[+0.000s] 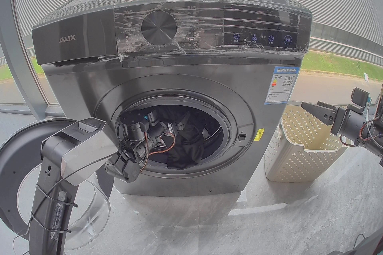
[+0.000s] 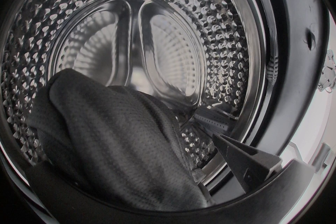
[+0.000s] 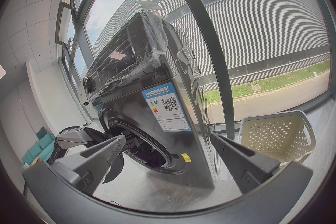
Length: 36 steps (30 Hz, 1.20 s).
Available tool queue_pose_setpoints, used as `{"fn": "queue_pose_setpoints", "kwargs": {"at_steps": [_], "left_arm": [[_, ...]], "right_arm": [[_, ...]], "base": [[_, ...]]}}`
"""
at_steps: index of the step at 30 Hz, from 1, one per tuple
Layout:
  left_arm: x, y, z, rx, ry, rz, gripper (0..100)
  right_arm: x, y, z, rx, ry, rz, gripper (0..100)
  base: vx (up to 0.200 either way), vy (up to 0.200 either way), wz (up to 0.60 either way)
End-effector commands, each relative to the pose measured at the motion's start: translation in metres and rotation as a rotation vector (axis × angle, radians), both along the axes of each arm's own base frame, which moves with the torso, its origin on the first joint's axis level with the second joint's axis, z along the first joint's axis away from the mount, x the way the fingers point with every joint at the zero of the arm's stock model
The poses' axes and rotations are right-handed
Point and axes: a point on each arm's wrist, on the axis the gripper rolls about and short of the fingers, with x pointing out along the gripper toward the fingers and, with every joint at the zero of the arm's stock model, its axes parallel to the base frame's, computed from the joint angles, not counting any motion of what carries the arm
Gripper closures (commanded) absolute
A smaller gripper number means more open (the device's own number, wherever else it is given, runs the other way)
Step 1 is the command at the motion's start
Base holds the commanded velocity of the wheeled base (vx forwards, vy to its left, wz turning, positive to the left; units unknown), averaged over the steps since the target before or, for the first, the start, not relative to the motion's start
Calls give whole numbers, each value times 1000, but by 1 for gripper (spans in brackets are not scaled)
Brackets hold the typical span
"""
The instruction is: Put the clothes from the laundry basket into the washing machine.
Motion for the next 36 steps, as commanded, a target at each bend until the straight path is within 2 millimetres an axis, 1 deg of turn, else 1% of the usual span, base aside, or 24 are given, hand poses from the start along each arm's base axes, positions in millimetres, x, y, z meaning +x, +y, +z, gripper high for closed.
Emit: {"fn": "queue_pose_setpoints", "kwargs": {"at_steps": [1, 2, 3, 5, 7, 8, 9, 12, 14, 17, 18, 19, 20, 21, 22, 24, 28, 31, 33, 36], "left_arm": [[5, -18, -11, 42, 66, -25, 0], [2, -18, -24, 86, 141, -30, 0], [4, -19, -25, 102, 151, -29, 0], [10, -25, -21, 100, 129, -32, 0], [15, -28, -13, 100, 121, -30, 0], [15, -28, -13, 100, 121, -30, 0], [19, -30, -7, 100, 116, -32, 0], [18, -29, -11, 104, 131, -32, 0], [15, -28, -17, 110, 146, -32, 0], [10, -31, -19, 108, 154, -43, 0], [2, -40, -17, 97, 164, -67, 0], [1, -40, -16, 94, 164, -69, 0], [-10, -47, -18, 69, 207, -86, 0], [-10, -47, -18, 69, 207, -86, 0], [-20, -52, -26, 36, 268, -88, 0], [-20, -51, -30, 24, 262, -54, 0], [-21, -57, -21, -39, 186, -10, 0], [-24, -60, -19, -75, 190, 8, 0], [-21, -62, -12, -131, 179, 56, 0], [-21, -71, 2, -194, 113, 41, 0]], "right_arm": [[0, 1, 0, 0, 0, 4, 0], [0, 1, 0, 0, 0, 4, 0], [0, 1, 0, -1, -2, 7, 0], [-1, 1, 0, 0, -1, 5, 0], [-1, 1, 0, 0, -1, 5, 0], [-1, 1, 0, 0, -1, 5, 0], [-2, 1, 0, 0, -3, 5, 0], [-1, 1, 0, 0, -3, 7, 0], [-1, 1, 1, 1, -6, 5, 0], [-1, 1, 1, 1, -6, 5, 0], [-1, 1, 1, 1, -4, 7, 0], [-1, 1, 0, 0, -1, 7, 0], [0, 1, 1, 0, -3, 7, 0], [0, 1, 1, 0, -3, 7, 0], [0, 1, 1, 1, -6, 7, 0], [0, 1, 1, 1, -4, 7, 0], [0, 1, 0, 0, -1, 7, 0], [0, 1, 0, 0, -1, 7, 0], [0, 1, 1, 1, -4, 7, 0], [0, 1, 2, 1, -7, 5, 0]], "base": [[0, 0, 0], [0, 0, 0], [0, 0, 0], [0, 0, 0], [0, 0, 0], [0, 0, 0], [0, 0, 0], [0, 0, 0], [0, 0, 0], [0, 0, 0], [0, 0, 0], [0, 0, 0], [0, 0, 0], [0, 0, 0], [0, 0, 0], [0, 0, 0], [0, 0, 0], [0, 0, 0], [0, 0, 0], [0, 0, 0]]}}
